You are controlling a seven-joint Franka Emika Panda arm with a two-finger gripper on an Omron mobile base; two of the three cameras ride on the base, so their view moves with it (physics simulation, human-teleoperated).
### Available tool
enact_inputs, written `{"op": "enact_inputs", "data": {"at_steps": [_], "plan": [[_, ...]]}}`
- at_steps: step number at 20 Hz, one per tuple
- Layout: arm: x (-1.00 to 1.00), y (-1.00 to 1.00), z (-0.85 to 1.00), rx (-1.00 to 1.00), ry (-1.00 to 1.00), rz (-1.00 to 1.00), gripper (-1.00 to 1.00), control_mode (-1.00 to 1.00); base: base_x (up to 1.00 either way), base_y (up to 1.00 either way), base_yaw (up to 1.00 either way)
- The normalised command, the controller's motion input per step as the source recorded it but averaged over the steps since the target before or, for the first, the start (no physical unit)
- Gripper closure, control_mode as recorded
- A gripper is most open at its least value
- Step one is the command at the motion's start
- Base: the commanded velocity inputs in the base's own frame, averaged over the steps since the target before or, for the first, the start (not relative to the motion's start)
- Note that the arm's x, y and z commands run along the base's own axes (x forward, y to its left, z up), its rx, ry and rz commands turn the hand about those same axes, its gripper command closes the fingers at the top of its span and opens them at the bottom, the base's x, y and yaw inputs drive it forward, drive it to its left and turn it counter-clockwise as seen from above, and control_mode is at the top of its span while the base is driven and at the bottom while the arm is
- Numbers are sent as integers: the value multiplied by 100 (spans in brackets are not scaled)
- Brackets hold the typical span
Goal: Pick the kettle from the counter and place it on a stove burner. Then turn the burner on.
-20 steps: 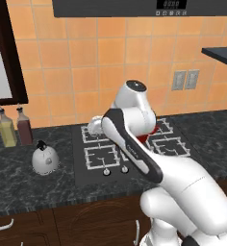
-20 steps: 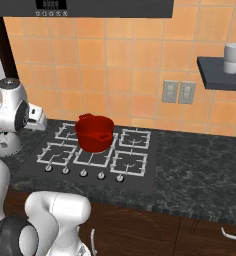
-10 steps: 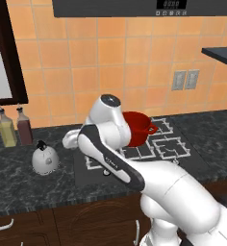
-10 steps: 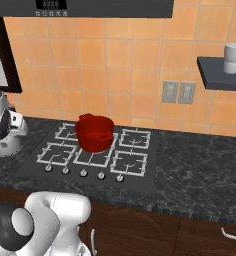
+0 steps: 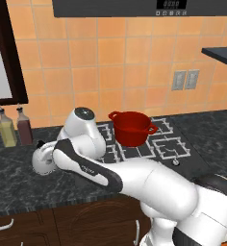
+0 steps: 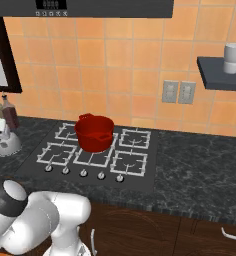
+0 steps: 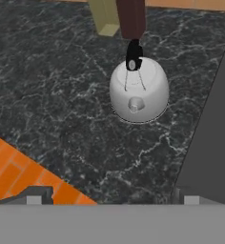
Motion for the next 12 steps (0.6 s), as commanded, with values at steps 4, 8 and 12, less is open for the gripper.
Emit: {"op": "enact_inputs", "data": {"at_steps": [4, 8, 12], "plan": [[29, 30, -4, 0, 0, -1, -100, -100, 0, 0, 0], [43, 19, -3, 0, 0, -3, -100, -100, 0, 0, 0], [44, 20, -6, -3, 0, -1, -100, -100, 0, 0, 0]]}}
